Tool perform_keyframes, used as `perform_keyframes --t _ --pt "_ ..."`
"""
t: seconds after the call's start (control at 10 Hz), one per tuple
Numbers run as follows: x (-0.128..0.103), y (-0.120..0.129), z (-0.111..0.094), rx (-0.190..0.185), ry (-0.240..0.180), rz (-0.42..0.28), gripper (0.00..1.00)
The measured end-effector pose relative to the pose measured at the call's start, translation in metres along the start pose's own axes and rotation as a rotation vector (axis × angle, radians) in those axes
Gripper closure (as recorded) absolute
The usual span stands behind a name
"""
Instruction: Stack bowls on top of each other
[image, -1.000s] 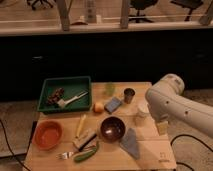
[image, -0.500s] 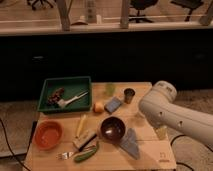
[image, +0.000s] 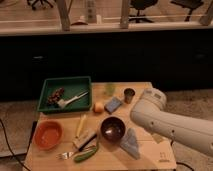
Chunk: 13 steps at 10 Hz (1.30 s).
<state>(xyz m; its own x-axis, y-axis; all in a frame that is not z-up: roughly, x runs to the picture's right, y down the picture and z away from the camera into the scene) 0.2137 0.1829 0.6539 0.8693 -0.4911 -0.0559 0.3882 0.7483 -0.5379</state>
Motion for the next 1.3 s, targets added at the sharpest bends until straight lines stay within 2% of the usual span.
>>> perform_keyframes --t 0.6,1.3 --pt "-0.012 -0.002 0.001 0.047 0.021 -0.05 0.2" --pt "-0.009 -0.013 -0.006 0.095 0.048 -0.07 0.2"
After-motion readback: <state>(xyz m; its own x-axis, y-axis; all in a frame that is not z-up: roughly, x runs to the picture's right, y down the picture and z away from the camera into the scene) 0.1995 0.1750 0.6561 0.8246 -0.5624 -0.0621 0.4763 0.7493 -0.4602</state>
